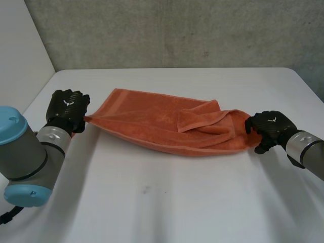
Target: Fold the laundry
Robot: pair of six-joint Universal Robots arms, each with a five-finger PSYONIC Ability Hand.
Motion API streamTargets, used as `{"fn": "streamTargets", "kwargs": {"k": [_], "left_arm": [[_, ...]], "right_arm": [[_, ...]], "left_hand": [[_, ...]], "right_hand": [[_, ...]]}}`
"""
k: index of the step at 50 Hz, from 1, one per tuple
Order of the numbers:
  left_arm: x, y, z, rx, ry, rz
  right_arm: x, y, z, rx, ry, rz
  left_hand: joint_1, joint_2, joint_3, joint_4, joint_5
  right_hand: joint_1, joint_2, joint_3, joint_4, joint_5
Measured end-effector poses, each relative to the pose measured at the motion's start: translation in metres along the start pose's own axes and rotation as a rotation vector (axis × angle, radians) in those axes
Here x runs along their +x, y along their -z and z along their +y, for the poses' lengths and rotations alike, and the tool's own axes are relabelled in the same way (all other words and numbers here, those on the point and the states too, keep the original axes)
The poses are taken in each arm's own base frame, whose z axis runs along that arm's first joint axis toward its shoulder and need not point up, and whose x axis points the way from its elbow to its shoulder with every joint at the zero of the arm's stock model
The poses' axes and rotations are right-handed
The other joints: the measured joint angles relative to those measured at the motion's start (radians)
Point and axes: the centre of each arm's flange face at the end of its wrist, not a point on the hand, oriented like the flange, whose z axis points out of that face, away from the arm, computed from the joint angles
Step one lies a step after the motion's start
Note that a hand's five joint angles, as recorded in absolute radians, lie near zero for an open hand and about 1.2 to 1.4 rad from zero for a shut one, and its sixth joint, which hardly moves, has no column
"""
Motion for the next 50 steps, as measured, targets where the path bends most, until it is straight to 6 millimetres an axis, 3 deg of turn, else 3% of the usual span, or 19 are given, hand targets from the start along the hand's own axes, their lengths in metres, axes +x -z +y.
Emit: {"fn": "streamTargets", "kwargs": {"k": [14,33,35,37,39,44,48,49,50], "left_arm": [[0.000,0.000,0.002,-0.006,0.001,0.002],[0.001,-0.001,0.004,-0.010,0.001,0.004],[0.001,-0.001,0.004,-0.011,0.001,0.003],[0.001,-0.001,0.004,-0.011,0.001,0.003],[0.001,-0.001,0.004,-0.011,0.001,0.003],[0.000,-0.001,0.003,-0.011,0.001,0.001],[0.000,-0.001,0.003,-0.008,0.001,-0.002],[-0.001,-0.001,0.002,-0.007,0.001,-0.004],[-0.001,-0.001,0.002,-0.007,0.001,-0.004]], "right_arm": [[0.004,-0.024,0.017,-0.024,0.026,0.000],[0.018,-0.045,0.016,-0.007,0.047,0.049],[0.017,-0.050,0.016,-0.004,0.051,0.048],[0.015,-0.053,0.015,-0.001,0.053,0.045],[0.014,-0.055,0.014,0.003,0.055,0.044],[0.016,-0.055,0.000,0.034,0.059,0.057],[0.022,-0.044,-0.035,0.106,0.052,0.085],[0.026,-0.036,-0.053,0.139,0.044,0.095],[0.026,-0.036,-0.053,0.139,0.044,0.095]], "left_hand": [[0.000,0.000,0.000,0.000,0.000],[0.000,0.000,0.000,0.000,0.000],[0.000,0.000,0.000,0.000,0.000],[0.000,0.000,0.000,0.000,0.000],[0.000,0.000,0.000,0.000,0.000],[0.000,0.000,0.000,0.000,0.000],[0.000,0.000,0.000,0.000,0.000],[0.000,0.000,0.000,0.000,0.000],[0.000,0.000,0.000,0.000,0.000]], "right_hand": [[0.003,0.002,0.001,0.005,0.016],[0.094,0.115,0.124,0.127,0.083],[0.142,0.170,0.180,0.171,0.083],[0.362,0.441,0.445,0.443,0.083],[0.400,0.492,0.495,0.504,0.083],[0.411,0.496,0.507,0.520,0.083],[0.411,0.496,0.507,0.520,0.083],[0.411,0.496,0.507,0.520,0.083],[0.411,0.496,0.507,0.520,0.083]]}}
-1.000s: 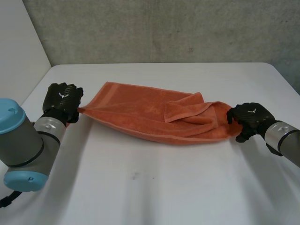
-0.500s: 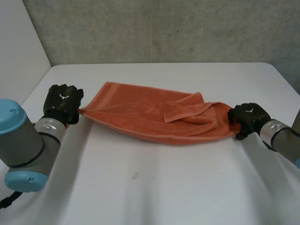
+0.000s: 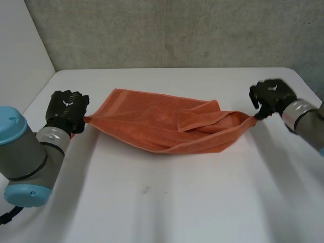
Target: Fold the laundry
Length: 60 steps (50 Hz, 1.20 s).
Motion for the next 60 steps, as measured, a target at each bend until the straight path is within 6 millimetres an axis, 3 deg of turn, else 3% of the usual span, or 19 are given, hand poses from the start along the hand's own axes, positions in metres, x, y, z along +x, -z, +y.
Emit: {"fn": "streamTargets", "kwargs": {"k": [2,5,9,13,14,18,40,46,53,54,60], "left_arm": [[0.000,0.000,0.000,0.001,0.000,-0.001],[0.000,0.000,0.000,0.000,0.000,-0.001],[0.001,0.002,0.000,-0.003,0.000,0.002],[0.001,0.002,0.001,-0.006,0.000,0.005],[0.001,0.003,0.001,-0.007,0.000,0.005],[0.002,0.003,0.002,-0.010,0.000,0.007],[0.001,0.003,0.003,-0.012,-0.001,0.005],[0.001,0.003,0.003,-0.013,-0.001,0.005],[0.001,0.003,0.004,-0.014,-0.001,0.006],[0.001,0.003,0.004,-0.014,-0.001,0.006],[0.001,0.003,0.004,-0.015,-0.001,0.005]], "right_arm": [[0.004,0.007,-0.018,0.029,-0.012,0.008],[0.005,0.014,-0.029,0.029,-0.030,0.001],[-0.004,0.017,-0.015,-0.052,-0.063,-0.042],[-0.009,0.018,-0.006,-0.094,-0.074,-0.062],[-0.013,0.017,0.003,-0.127,-0.080,-0.077],[-0.018,0.017,0.019,-0.172,-0.084,-0.098],[-0.032,0.016,0.049,-0.172,-0.062,-0.104],[-0.034,0.013,0.057,-0.190,-0.049,-0.113],[-0.033,0.011,0.056,-0.183,-0.035,-0.112],[-0.032,0.010,0.054,-0.178,-0.031,-0.108],[-0.028,0.008,0.049,-0.162,-0.030,-0.090]], "left_hand": [[0.000,0.000,0.000,0.000,0.000],[0.000,0.000,0.000,0.000,0.000],[0.000,0.000,0.000,0.000,0.000],[0.000,0.000,0.000,0.000,0.000],[0.000,0.000,0.000,0.000,0.000],[0.000,0.000,0.000,0.000,0.000],[0.000,0.000,0.000,0.000,0.000],[0.000,0.000,0.000,0.000,0.000],[0.000,0.000,0.000,0.000,0.000],[0.000,0.000,0.000,0.000,0.000],[0.000,0.000,0.000,0.000,0.000]], "right_hand": [[0.000,0.000,0.000,0.000,0.000],[-0.009,-0.015,-0.013,-0.016,0.090],[-0.306,-0.381,-0.367,-0.375,0.038],[-0.338,-0.408,-0.406,-0.414,0.007],[-0.493,-0.600,-0.606,-0.614,-0.173],[-0.513,-0.637,-0.645,-0.651,-0.214],[-0.509,-0.592,-0.588,-0.598,-0.174],[-0.385,-0.463,-0.469,-0.479,-0.067],[-0.129,-0.156,-0.152,-0.160,0.242],[-0.037,-0.019,-0.023,-0.028,0.375],[-0.036,-0.007,-0.001,-0.002,0.392]]}}
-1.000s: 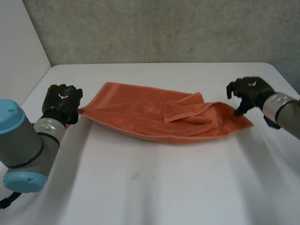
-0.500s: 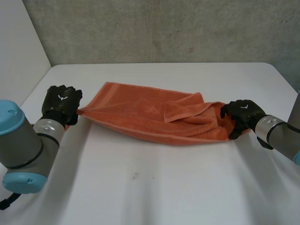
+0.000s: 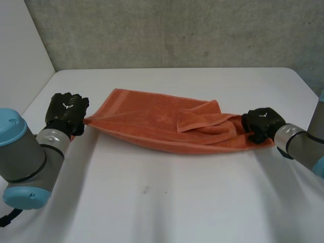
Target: Fold the laundry
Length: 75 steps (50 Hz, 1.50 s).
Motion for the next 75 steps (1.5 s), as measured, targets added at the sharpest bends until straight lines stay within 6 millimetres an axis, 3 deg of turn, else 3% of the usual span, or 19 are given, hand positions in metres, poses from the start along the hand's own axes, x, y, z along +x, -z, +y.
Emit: {"fn": "streamTargets", "kwargs": {"k": [8,11,14,17,26,28,35,40,45,46,48,52,57,63,64,67,68,74,75], "left_arm": [[0.000,0.004,-0.004,-0.004,-0.002,0.006],[-0.005,0.013,-0.018,-0.002,-0.006,0.008],[-0.007,0.017,-0.023,-0.002,-0.006,0.008],[-0.018,0.034,-0.044,-0.003,-0.009,0.007],[-0.026,0.070,-0.053,-0.115,-0.012,0.053],[-0.022,0.075,-0.041,-0.194,-0.011,0.088],[-0.004,0.053,-0.001,-0.333,-0.057,0.160],[-0.001,0.018,0.007,-0.316,-0.136,0.166],[-0.019,-0.026,-0.036,-0.130,-0.186,0.070],[-0.031,-0.040,-0.064,-0.025,-0.190,0.012],[-0.049,-0.052,-0.109,0.141,-0.183,-0.080],[-0.081,-0.052,-0.184,0.436,-0.141,-0.235],[-0.103,-0.038,-0.233,0.650,-0.086,-0.331],[-0.092,-0.039,-0.208,0.571,-0.062,-0.278],[-0.082,-0.042,-0.185,0.493,-0.059,-0.237],[-0.070,-0.043,-0.157,0.408,-0.058,-0.194],[-0.059,-0.043,-0.132,0.332,-0.057,-0.157],[-0.023,-0.043,-0.053,0.121,-0.053,-0.051],[-0.023,-0.043,-0.053,0.121,-0.053,-0.051]], "right_arm": [[0.019,0.021,-0.045,0.095,0.023,0.081],[0.026,0.048,-0.078,0.133,0.038,0.111],[0.026,0.058,-0.087,0.130,0.043,0.112],[0.026,0.091,-0.105,0.064,0.075,0.096],[0.013,0.131,-0.088,-0.222,0.216,-0.020],[0.003,0.138,-0.067,-0.357,0.285,-0.092],[0.001,0.112,-0.034,-0.450,0.310,-0.116],[0.008,0.083,-0.039,-0.388,0.301,-0.048],[0.028,0.061,-0.092,-0.185,0.277,0.104],[0.032,0.060,-0.103,-0.143,0.271,0.132],[0.053,0.060,-0.160,0.086,0.228,0.267],[0.076,0.084,-0.230,0.407,0.160,0.409],[0.086,0.129,-0.281,0.681,0.113,0.486],[0.077,0.131,-0.268,0.669,0.100,0.444],[0.070,0.121,-0.251,0.613,0.099,0.407],[0.060,0.105,-0.225,0.528,0.098,0.354],[0.051,0.090,-0.200,0.447,0.099,0.310],[0.027,0.045,-0.120,0.200,0.112,0.194],[0.027,0.045,-0.120,0.200,0.112,0.194]], "left_hand": [[0.000,0.000,0.000,0.000,0.000],[0.000,0.000,0.000,0.000,0.000],[0.000,0.000,0.000,0.000,0.000],[0.000,0.000,0.000,0.000,0.000],[0.000,0.000,0.000,0.000,0.000],[0.000,0.000,0.000,0.000,0.000],[0.000,0.000,0.000,0.000,0.000],[0.000,0.000,0.000,0.000,0.000],[0.000,0.000,0.000,0.000,0.000],[0.000,0.000,0.000,0.000,0.000],[0.000,0.000,0.000,0.000,0.000],[0.000,0.000,0.000,0.000,0.000],[0.000,0.000,0.000,0.000,0.000],[0.000,0.000,0.000,0.000,0.000],[0.000,0.000,0.000,0.000,0.000],[0.000,0.000,0.000,0.000,0.000],[0.000,0.000,0.000,0.000,0.000],[0.000,0.000,0.000,0.000,0.000],[0.000,0.000,0.000,0.000,0.000]], "right_hand": [[0.000,0.000,0.000,0.000,0.000],[0.000,0.000,0.000,0.002,0.006],[0.000,0.000,0.001,0.003,0.007],[0.000,0.000,0.001,0.003,0.007],[0.000,0.000,0.003,0.003,0.011],[0.000,0.000,0.003,0.003,0.011],[0.000,0.000,0.003,0.003,0.011],[0.000,0.000,0.003,0.003,0.011],[0.000,0.000,0.003,0.003,0.011],[0.000,0.000,0.003,0.003,0.011],[0.000,0.000,0.003,0.003,0.011],[0.000,0.000,0.003,0.003,0.011],[0.000,0.000,0.003,0.003,0.018],[0.000,0.000,0.004,0.003,0.022],[0.000,0.005,0.006,0.003,0.022],[0.000,0.008,0.007,0.003,0.022],[0.000,0.008,0.007,0.003,0.022],[0.000,0.008,0.007,0.003,0.022],[0.000,0.008,0.007,0.003,0.022]]}}
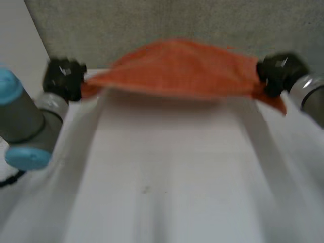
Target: Fold the laundry
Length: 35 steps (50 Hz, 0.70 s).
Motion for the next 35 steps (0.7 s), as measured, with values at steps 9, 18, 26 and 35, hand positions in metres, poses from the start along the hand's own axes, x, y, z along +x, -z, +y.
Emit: {"fn": "streamTargets", "kwargs": {"k": [9,18,26,35], "left_arm": [[0.047,0.025,0.080,-0.216,0.000,0.128],[0.043,0.064,0.073,-0.292,-0.018,0.167],[0.022,0.118,0.040,-0.428,-0.096,0.256],[0.011,0.137,0.021,-0.464,-0.157,0.303]], "right_arm": [[-0.035,-0.018,0.089,-0.261,0.027,-0.104],[-0.037,0.014,0.087,-0.451,0.061,-0.205],[-0.029,0.077,0.068,-0.641,0.234,-0.376],[-0.023,0.094,0.065,-0.662,0.369,-0.387]], "left_hand": [[0.000,0.000,0.000,0.000,0.000],[0.000,0.000,0.000,0.000,0.000],[0.000,0.000,0.000,0.000,0.000],[0.000,0.000,0.000,0.000,0.000]], "right_hand": [[0.000,0.000,0.000,0.000,0.000],[0.000,0.000,0.000,0.000,0.000],[0.000,0.000,0.000,0.000,0.000],[0.000,0.000,0.000,0.000,0.000]]}}
